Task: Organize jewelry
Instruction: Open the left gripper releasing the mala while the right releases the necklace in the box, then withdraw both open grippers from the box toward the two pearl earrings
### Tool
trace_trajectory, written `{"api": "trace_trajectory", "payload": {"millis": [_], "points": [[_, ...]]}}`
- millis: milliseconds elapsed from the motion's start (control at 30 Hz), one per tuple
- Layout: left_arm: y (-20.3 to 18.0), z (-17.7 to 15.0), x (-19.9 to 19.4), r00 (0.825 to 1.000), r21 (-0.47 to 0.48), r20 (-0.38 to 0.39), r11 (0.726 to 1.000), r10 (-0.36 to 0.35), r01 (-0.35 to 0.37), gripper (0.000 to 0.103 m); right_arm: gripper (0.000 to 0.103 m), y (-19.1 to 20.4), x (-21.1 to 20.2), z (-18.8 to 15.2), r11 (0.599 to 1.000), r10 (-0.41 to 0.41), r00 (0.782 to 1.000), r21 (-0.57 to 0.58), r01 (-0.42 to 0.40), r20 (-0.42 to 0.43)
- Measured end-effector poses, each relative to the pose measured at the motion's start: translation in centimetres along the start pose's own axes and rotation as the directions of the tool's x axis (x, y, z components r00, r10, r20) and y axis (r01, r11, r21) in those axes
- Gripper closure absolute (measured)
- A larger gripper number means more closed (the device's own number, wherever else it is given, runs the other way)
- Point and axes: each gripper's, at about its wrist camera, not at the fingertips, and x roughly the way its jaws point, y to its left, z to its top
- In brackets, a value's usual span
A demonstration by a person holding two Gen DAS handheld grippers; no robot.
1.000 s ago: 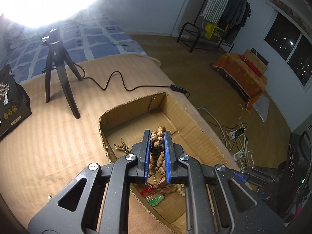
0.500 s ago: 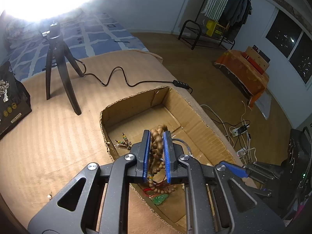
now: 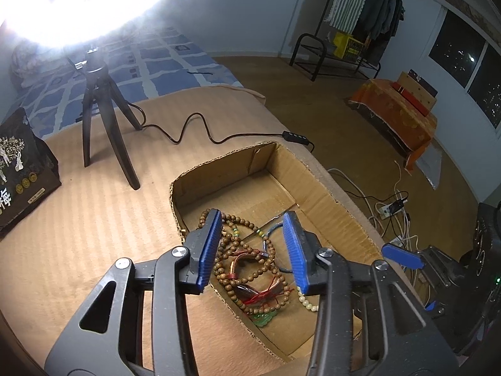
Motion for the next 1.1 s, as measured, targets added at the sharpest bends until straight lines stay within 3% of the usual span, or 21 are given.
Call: {"api": "trace_trajectory", "payload": {"millis": [67,433,1100], "points": [[0.1,0.0,-0.2,1.0,0.004,0.008,1.0,0.004,-0.004,0.052,0.012,0.2,-0.1,0.1,1.0,-0.005,1.0,-0.004,0.005,0.005],[1.2,-0.2,-2.5,0.999,0.012,0.045,1.0,0.024,-0.025,0.046,0.005,1.3,-1.3,0.4,1.0,-0.019,0.999,-0.01,0.02,0.041],[7.7,-1.8,-8.9,0.991,-0.036,0.108,0.997,0.074,-0.07,0.046,0.004,5.9,-3.0,2.0,0.996,-0.011,0.995,-0.091,0.02,0.098]]}}
